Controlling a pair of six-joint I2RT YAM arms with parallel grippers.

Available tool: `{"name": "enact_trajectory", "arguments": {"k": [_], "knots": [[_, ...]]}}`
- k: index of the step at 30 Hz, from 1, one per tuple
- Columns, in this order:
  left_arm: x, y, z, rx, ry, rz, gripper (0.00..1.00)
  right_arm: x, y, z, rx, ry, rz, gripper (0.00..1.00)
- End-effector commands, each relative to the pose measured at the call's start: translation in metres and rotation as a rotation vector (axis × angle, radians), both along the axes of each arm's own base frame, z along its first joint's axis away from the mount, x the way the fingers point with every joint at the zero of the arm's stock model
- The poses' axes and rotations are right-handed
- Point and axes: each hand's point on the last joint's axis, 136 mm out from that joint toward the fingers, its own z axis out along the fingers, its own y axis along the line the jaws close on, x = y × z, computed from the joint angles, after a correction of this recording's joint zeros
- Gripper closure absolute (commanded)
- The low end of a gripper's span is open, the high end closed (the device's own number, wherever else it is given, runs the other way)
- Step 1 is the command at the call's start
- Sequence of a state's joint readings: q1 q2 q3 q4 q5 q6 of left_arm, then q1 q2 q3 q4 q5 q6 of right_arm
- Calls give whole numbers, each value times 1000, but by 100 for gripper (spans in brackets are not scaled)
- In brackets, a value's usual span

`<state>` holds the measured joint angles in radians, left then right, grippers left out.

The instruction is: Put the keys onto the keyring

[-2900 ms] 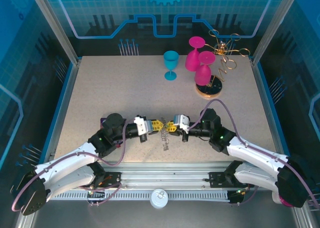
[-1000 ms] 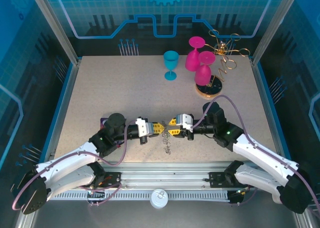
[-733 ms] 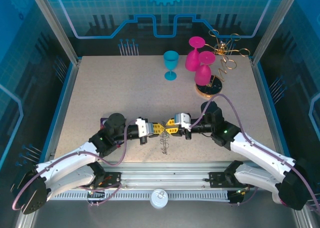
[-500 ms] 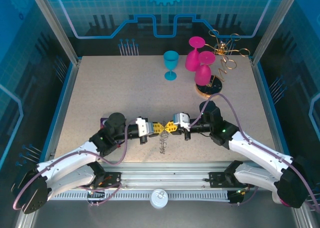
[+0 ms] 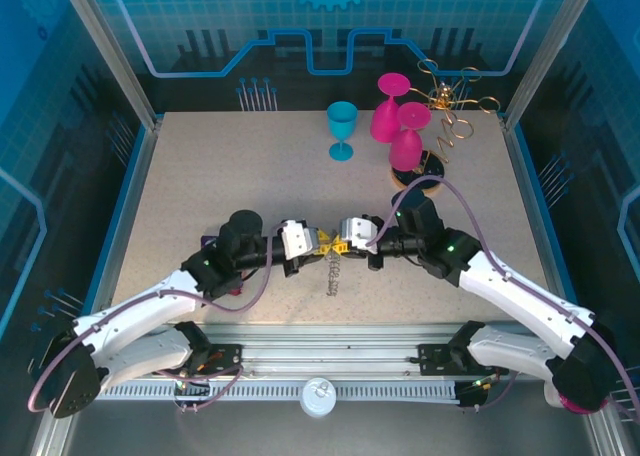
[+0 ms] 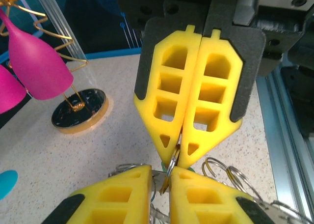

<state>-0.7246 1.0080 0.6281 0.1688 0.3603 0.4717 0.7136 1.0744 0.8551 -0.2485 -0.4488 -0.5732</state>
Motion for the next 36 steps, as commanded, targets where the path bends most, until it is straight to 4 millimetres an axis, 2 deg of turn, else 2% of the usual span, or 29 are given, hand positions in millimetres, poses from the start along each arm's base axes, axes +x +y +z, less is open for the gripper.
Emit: {"name": "enact_trajectory", "arguments": {"k": [1, 6, 10, 13, 15, 17, 19, 23, 30, 36], "knots": [[6, 2, -9, 70, 16, 22, 84, -9, 3, -2, -100, -16, 43, 100], [7, -2, -9, 93, 26, 4, 85, -14, 11, -3, -174, -31, 91, 100], [5, -4, -10, 107, 34, -21, 99, -18, 18, 8, -128, -39, 118, 100], [1, -4, -9, 100, 30, -36, 100, -15, 17, 18, -58, -38, 89, 100], [-2, -3, -7, 82, 15, -43, 100, -9, 13, 23, 8, -24, 42, 84], [-6, -3, -3, 44, -13, -53, 100, -5, 5, 26, 65, -4, 3, 74], [-9, -3, 1, 4, -34, -62, 100, -3, -2, 14, 87, 40, -26, 71], [-14, -2, 8, -59, -72, -76, 100, -4, -9, -1, 120, 92, -51, 72], [-17, -2, 13, -93, -80, -83, 100, -5, -7, -9, 138, 122, -55, 73], [-19, -1, 16, -100, -81, -85, 100, -4, -8, -9, 136, 126, -59, 87]]}}
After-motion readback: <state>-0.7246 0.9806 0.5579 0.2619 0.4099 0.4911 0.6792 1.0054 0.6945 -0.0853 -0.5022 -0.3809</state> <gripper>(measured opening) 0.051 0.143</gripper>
